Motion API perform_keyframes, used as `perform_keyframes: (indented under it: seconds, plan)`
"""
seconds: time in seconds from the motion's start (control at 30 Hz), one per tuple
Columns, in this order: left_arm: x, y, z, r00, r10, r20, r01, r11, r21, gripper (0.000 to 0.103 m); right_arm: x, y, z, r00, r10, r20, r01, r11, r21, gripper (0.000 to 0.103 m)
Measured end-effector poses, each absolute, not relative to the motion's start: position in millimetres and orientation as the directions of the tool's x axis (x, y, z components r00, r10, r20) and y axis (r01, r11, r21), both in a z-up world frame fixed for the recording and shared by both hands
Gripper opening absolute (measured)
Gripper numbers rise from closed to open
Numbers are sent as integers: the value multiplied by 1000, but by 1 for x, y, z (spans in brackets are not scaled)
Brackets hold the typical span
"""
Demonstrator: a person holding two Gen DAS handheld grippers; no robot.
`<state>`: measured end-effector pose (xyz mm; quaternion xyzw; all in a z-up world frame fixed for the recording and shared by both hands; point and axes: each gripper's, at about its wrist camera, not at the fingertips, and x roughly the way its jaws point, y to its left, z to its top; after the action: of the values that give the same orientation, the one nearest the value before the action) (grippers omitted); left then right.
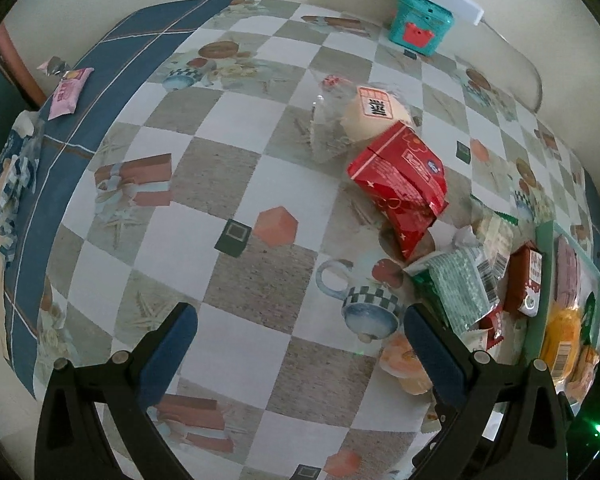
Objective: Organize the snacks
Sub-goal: 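Move the right tool to the white printed snack packet while the left approaches the jelly cup, then grasp the white printed packet with the right tool while the left grasps the jelly cup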
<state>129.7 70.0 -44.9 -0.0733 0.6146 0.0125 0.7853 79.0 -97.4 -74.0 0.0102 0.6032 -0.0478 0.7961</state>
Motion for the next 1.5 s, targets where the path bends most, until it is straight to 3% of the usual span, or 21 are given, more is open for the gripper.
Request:
perform_keyframes:
  seconds: [0.13, 0.27, 0.4, 0.67, 0.73, 0.8, 0.87, 1.2, 1.37, 1.5]
  plan:
    - [130, 63, -45, 236, -80, -968, -92, 990, -105, 103, 77, -110, -75, 267, -53, -962, 116, 993, -23, 88]
    - [129, 53, -45, 228, -118, -967, -70, 988, -137, 103, 77, -114, -77, 260, -47, -964, 116, 993, -17, 73]
    - [128, 41, -45, 213, -171, -962, -36, 982, -183, 103, 76, -114, -84, 243, -15, -970, 108, 994, 12, 65]
    - [128, 19, -52, 184, -182, -966, 8, 983, -184, 102, 74, -139, -84, 244, 8, -970, 138, 990, 42, 63]
    - [129, 16, -57, 163, -192, -968, 8, 981, -193, 96, 74, -146, -84, 243, 8, -970, 143, 989, 44, 63]
    - [129, 10, -62, 139, -202, -970, 16, 979, -201, 84, 76, -154, -86, 241, 9, -970, 147, 988, 45, 63]
    - [129, 6, -65, 125, -200, -972, 27, 980, -198, 79, 79, -160, -87, 239, 10, -971, 151, 987, 48, 63]
    - [124, -6, -72, 99, -211, -973, 68, 976, -205, 30, 83, -181, -88, 237, 17, -971, 167, 984, 58, 63]
    - [123, -11, -70, 112, -210, -971, 80, 976, -202, 22, 82, -190, -83, 241, 23, -970, 167, 984, 64, 62]
    - [124, -12, -65, 128, -222, -967, 74, 974, -214, 12, 82, -189, -77, 247, 28, -969, 162, 984, 70, 55]
